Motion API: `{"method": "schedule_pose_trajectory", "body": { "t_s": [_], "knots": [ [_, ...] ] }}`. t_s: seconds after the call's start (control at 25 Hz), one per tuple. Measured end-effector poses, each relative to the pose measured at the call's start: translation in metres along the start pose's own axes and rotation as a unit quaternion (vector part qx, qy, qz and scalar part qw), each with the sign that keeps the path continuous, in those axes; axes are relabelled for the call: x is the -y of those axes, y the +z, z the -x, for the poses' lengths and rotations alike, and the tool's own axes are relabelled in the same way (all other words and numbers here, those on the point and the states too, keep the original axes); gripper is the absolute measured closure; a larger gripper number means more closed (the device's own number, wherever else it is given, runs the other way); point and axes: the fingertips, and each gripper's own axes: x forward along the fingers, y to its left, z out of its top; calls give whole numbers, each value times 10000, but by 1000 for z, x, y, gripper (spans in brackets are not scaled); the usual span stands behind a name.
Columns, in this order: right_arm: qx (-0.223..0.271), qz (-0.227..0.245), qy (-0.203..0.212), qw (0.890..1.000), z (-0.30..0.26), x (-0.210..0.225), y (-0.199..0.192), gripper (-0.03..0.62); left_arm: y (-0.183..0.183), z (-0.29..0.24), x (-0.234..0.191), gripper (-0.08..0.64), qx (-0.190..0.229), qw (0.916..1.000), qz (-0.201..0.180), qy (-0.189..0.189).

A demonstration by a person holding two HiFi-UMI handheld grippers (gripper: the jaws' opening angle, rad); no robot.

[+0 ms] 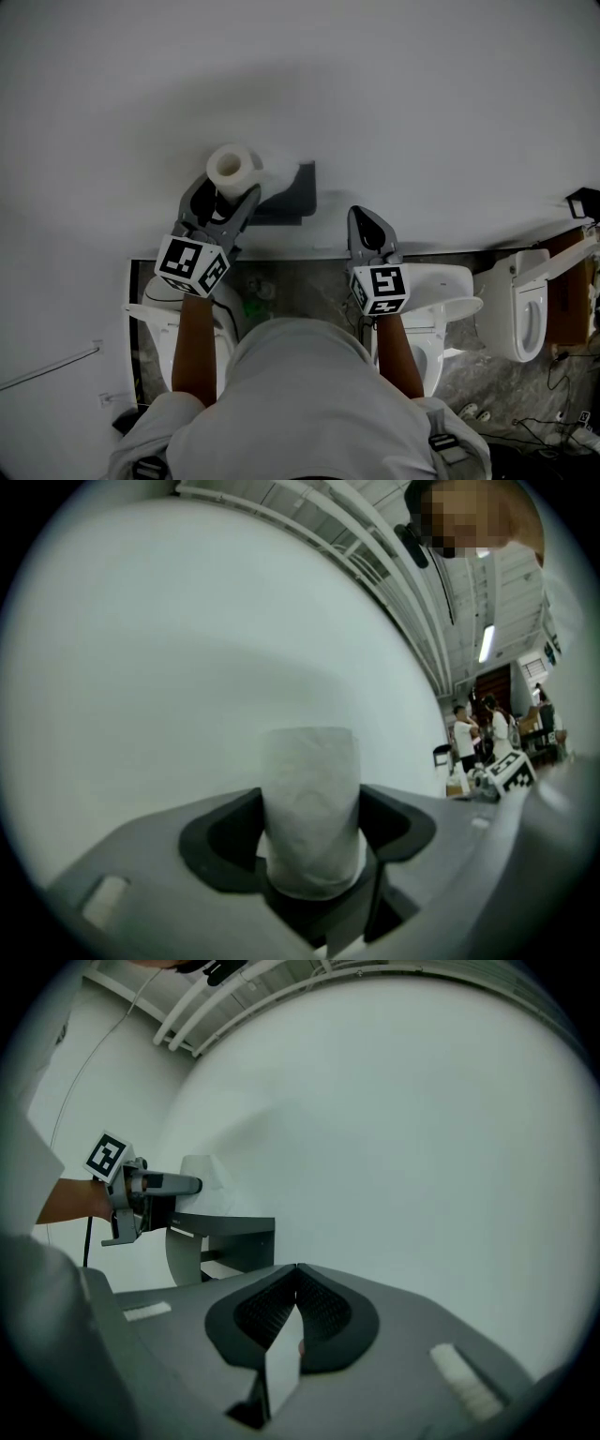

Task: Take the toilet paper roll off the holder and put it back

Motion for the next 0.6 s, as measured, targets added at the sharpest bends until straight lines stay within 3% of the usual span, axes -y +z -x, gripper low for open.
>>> {"method": "schedule_pose_trajectory", "body": {
  "t_s": [0.6],
  "knots": [
    [40,18,-7,10000,11,-16,2,594,33,12,2,255,312,9992,-224,-54]
  ]
}}
